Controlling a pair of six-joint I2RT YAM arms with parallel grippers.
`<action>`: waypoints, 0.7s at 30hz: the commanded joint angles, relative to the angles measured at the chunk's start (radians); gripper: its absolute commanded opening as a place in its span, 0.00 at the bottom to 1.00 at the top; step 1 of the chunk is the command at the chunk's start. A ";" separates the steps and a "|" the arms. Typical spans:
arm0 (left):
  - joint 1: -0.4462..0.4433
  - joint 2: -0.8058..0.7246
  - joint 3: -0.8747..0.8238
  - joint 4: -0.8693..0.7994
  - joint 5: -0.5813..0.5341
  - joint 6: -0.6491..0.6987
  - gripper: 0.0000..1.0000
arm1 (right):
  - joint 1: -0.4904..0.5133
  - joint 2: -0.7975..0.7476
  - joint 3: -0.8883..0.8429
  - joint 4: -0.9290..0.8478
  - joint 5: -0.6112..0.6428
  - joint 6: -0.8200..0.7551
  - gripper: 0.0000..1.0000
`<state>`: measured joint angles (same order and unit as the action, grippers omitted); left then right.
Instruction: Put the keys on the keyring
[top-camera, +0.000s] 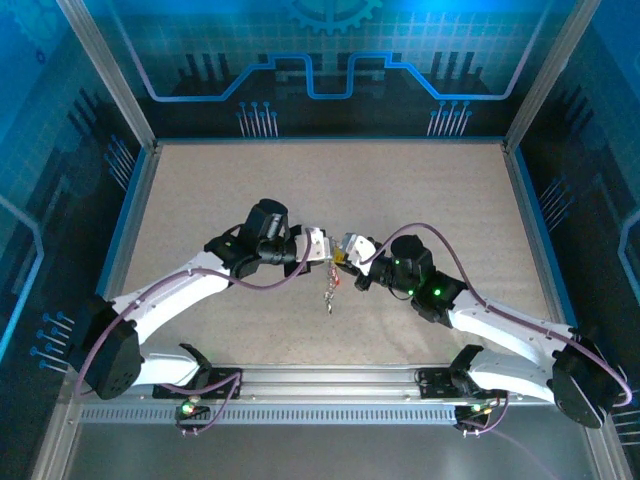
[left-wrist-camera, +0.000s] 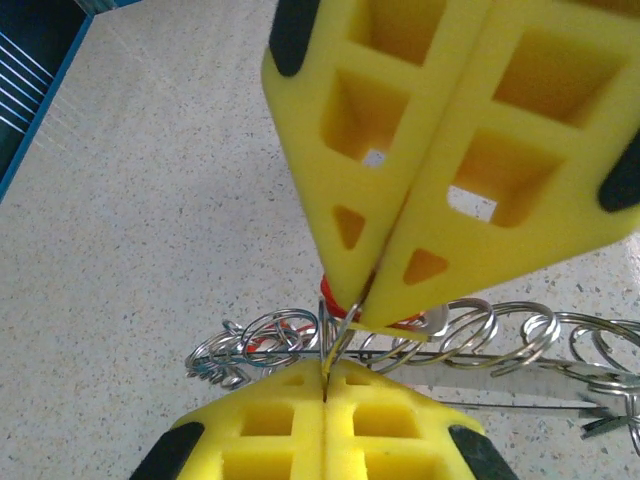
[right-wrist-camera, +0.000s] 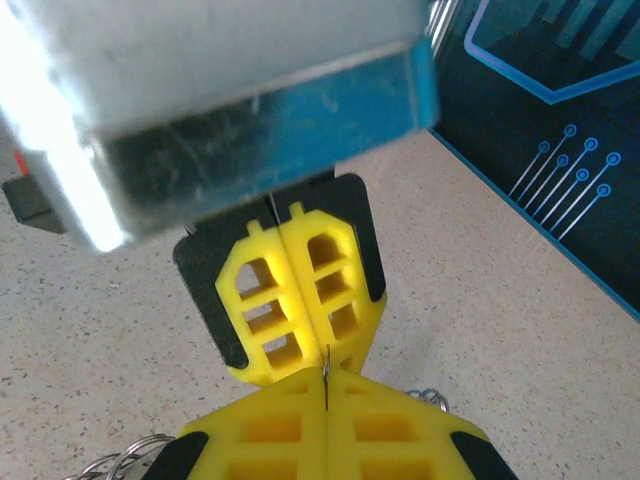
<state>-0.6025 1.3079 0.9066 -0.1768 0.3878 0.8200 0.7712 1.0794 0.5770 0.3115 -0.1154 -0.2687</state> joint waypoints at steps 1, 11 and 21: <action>-0.008 -0.048 -0.002 0.048 0.001 -0.033 0.00 | -0.012 -0.006 -0.017 0.005 0.018 0.007 0.00; -0.020 -0.060 -0.002 0.015 -0.013 -0.021 0.00 | -0.020 -0.009 -0.023 0.031 0.017 0.052 0.00; -0.044 -0.039 0.026 0.000 -0.110 -0.036 0.00 | -0.037 -0.042 -0.063 0.084 -0.008 0.063 0.00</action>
<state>-0.6353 1.2770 0.9062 -0.1825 0.3023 0.7902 0.7506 1.0634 0.5312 0.3355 -0.1123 -0.2279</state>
